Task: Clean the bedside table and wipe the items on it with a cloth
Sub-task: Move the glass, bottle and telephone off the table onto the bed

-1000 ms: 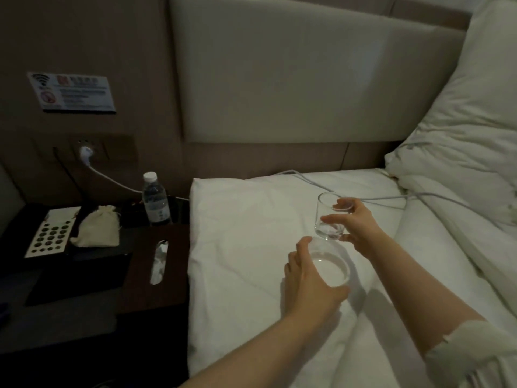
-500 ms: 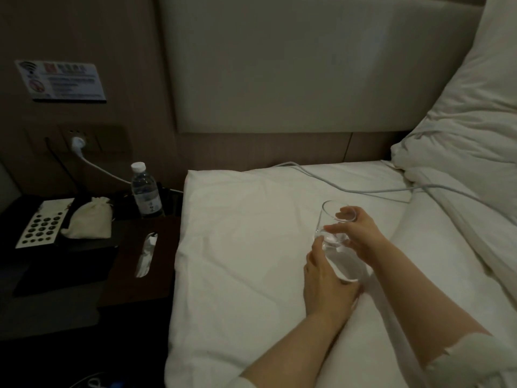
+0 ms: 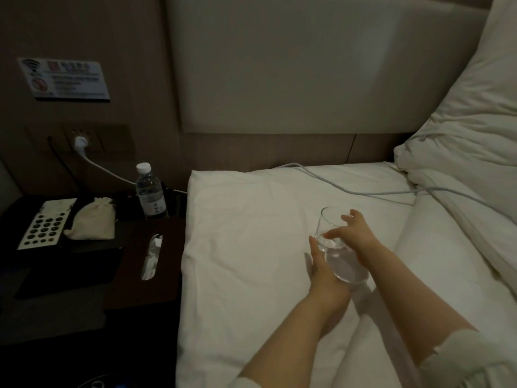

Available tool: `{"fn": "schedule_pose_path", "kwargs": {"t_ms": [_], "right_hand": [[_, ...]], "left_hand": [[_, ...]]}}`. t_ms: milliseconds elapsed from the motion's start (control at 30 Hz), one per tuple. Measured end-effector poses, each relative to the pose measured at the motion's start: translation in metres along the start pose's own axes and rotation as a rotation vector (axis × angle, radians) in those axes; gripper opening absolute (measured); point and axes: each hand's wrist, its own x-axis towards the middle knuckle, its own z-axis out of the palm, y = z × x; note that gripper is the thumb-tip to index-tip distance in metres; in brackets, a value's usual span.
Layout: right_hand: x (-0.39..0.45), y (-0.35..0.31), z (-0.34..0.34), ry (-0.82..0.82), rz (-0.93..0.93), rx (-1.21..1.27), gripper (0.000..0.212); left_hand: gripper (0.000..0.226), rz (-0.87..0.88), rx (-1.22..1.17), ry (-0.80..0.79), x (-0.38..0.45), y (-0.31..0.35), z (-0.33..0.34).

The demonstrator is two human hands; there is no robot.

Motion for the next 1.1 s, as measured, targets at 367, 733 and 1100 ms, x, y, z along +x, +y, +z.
{"fn": "schedule_pose_path", "kwargs": {"t_ms": [367,733,1100], "right_hand": [[-0.058,-0.052,0.025,0.260,-0.522,-0.181,0.090],[-0.117,-0.085,0.196,-0.185,-0.609,-0.132,0.074],[-0.132,-0.037,0.299,-0.482,-0.320,-0.458,0.071]], "left_hand": [[0.048,-0.025,0.198,0.035,-0.028,0.040,-0.069],[0.020,-0.026,0.319,0.918,-0.052,0.086,-0.316],[0.037,-0.399,0.252,0.786,-0.062,0.054,-0.383]]}}
